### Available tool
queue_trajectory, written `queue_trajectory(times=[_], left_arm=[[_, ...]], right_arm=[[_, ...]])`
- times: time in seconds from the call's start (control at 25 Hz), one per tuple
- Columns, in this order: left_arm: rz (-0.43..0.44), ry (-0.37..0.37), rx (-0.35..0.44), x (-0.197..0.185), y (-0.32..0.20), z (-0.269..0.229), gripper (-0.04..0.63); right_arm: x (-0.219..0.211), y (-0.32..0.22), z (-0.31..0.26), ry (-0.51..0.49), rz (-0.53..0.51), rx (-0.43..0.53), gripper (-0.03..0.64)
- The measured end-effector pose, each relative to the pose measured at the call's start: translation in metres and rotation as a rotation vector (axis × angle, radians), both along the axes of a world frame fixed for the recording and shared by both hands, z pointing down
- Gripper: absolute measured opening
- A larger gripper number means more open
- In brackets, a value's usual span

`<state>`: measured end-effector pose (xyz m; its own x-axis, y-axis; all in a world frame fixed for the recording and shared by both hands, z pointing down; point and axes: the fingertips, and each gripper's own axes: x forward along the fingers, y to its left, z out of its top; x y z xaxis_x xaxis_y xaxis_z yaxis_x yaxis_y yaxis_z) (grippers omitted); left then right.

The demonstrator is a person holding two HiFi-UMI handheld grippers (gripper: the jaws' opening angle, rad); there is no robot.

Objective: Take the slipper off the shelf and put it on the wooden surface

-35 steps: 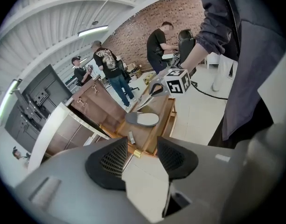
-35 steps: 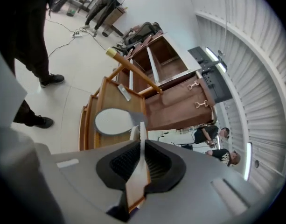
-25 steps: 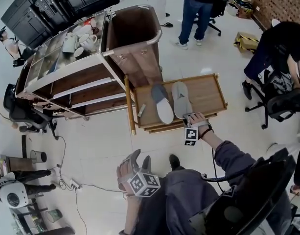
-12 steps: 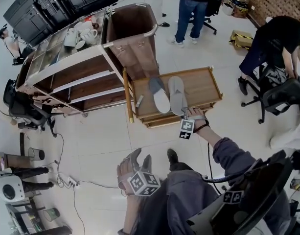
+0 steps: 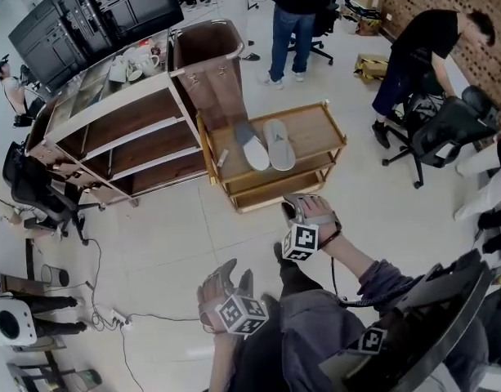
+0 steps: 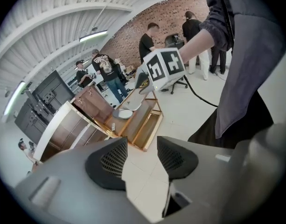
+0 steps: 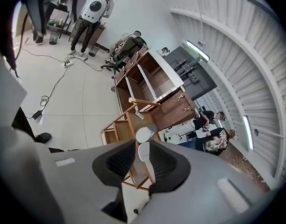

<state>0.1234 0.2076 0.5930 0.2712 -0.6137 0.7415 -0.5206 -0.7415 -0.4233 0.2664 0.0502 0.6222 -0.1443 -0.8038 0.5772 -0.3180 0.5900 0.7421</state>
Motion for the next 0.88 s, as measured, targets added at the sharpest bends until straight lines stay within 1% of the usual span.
queue_trajectory(times=[0.12, 0.2, 0.32, 0.44, 0.6, 0.72, 0.88], left_arm=[[0.048, 0.01, -0.023, 0.004, 0.038, 0.007, 0.218], [0.078, 0.023, -0.022, 0.01, 0.05, 0.009, 0.218], [0.123, 0.039, -0.007, 0.023, 0.054, 0.007, 0.208], [0.145, 0.043, 0.001, 0.033, 0.067, 0.003, 0.186], [0.166, 0.037, 0.02, 0.045, 0.072, -0.004, 0.183], [0.179, 0.034, 0.043, 0.052, 0.074, -0.007, 0.183], [0.165, 0.029, 0.031, 0.055, 0.084, -0.005, 0.183]], right_arm=[[-0.014, 0.063, -0.035, -0.057, 0.02, 0.041, 0.064], [-0.013, 0.095, -0.05, -0.079, 0.048, 0.055, 0.049], [-0.002, 0.127, -0.061, -0.099, 0.102, 0.066, 0.003], [0.006, 0.156, -0.063, -0.118, 0.12, 0.055, 0.002], [0.018, 0.172, -0.082, -0.148, 0.137, 0.079, 0.002], [0.026, 0.178, -0.085, -0.172, 0.137, 0.099, 0.002], [0.027, 0.188, -0.095, -0.193, 0.124, 0.098, 0.002]])
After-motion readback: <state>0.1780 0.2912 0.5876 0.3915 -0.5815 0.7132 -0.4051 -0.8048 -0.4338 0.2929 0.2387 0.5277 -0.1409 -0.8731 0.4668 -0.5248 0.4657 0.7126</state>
